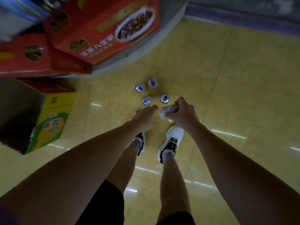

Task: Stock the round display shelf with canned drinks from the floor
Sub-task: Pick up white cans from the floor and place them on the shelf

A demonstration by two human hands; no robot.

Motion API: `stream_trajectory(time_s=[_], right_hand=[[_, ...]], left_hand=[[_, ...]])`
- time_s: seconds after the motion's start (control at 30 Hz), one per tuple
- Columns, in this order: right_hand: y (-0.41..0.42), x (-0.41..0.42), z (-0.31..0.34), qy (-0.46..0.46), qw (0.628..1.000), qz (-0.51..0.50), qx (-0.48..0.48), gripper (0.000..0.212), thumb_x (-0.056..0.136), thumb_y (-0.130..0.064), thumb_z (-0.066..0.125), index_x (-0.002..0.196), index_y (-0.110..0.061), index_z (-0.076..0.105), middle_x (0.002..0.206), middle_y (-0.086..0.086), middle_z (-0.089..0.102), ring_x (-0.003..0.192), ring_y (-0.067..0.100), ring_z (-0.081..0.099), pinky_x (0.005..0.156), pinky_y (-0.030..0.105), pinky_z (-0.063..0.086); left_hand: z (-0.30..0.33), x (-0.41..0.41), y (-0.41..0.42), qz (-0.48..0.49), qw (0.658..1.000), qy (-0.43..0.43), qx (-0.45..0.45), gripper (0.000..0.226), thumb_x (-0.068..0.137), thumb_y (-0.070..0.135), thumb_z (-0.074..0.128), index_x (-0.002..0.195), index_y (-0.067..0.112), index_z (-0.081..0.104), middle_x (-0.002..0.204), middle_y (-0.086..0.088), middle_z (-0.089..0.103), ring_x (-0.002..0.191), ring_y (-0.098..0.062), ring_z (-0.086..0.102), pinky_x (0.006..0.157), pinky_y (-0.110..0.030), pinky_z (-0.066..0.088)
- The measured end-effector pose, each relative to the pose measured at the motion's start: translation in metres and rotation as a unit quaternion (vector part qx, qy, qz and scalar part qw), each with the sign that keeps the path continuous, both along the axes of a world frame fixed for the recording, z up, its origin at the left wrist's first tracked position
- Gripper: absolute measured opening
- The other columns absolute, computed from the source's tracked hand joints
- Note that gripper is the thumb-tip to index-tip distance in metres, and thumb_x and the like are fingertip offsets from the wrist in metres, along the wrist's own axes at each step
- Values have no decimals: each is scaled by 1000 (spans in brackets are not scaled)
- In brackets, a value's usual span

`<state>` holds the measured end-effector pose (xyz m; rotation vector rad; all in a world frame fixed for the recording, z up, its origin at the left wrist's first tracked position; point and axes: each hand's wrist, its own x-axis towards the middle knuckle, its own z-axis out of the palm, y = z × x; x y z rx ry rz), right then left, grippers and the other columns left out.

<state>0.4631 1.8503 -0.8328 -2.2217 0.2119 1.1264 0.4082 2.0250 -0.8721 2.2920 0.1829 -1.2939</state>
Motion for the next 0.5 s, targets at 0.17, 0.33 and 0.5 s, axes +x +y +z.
stream_trajectory(time_s=[0.17,0.33,0.5], right_hand=[[-2,44,121,-17,999,-13,47,54,51,-60,68,82,-20,50,85,7,65,69,27,70,56,49,58],[-4,77,251,-68,996,-1,50,52,51,-58,63,79,-15,57,80,7,66,66,27,69,58,47,59],[-10,102,376,-133,989,38,43,48,66,-60,62,79,-14,60,74,7,65,64,23,65,50,34,53]], left_hand=[[105,32,-15,67,994,-79,-36,61,75,13,71,128,21,41,127,-8,44,99,-32,57,73,-50,53],[224,75,-33,55,985,-162,-25,58,71,34,77,121,22,50,115,-4,54,102,-27,55,76,-41,52],[366,106,-40,68,972,-204,-89,36,74,14,79,97,12,52,82,6,50,81,-20,52,66,-32,40]])
